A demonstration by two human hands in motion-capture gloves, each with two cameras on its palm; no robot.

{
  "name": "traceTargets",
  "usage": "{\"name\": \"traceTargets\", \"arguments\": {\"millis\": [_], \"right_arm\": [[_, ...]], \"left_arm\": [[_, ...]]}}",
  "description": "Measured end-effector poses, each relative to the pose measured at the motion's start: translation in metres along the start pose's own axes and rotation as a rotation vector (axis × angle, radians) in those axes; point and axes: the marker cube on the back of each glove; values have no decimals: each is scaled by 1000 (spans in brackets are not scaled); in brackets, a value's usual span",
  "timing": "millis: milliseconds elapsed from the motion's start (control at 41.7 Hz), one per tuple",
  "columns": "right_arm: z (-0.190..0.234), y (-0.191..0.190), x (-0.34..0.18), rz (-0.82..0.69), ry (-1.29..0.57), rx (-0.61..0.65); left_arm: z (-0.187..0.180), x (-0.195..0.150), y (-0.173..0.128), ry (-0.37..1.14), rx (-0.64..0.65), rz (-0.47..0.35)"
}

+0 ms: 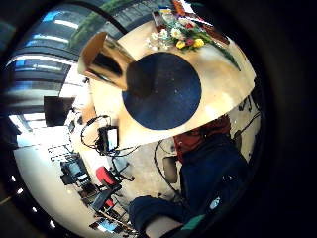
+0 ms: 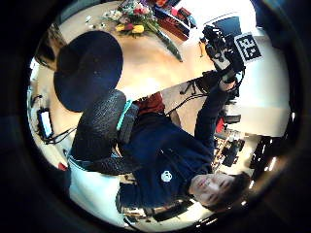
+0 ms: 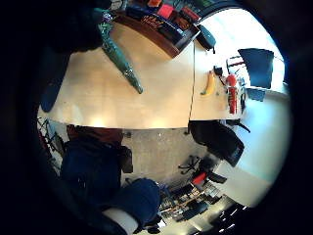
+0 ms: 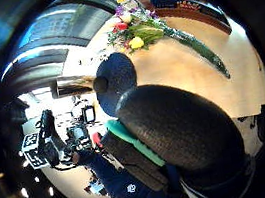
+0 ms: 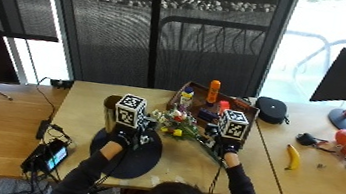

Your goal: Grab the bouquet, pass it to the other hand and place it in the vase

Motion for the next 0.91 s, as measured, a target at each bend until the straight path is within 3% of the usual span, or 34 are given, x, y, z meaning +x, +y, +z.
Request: {"name": "traceTargets", "arguments": {"millis": [288,575,911], "right_arm": [[-3,-2,-3,-26,-23,20],[-8,4,-8,-38,-24,29],[-41,26,5,80,55,8]], "left_arm": [[-16,-5,14,-20,0,-27],[-7,-7,15,7,-1,-38],[12,-3,7,27,12,0]]}}
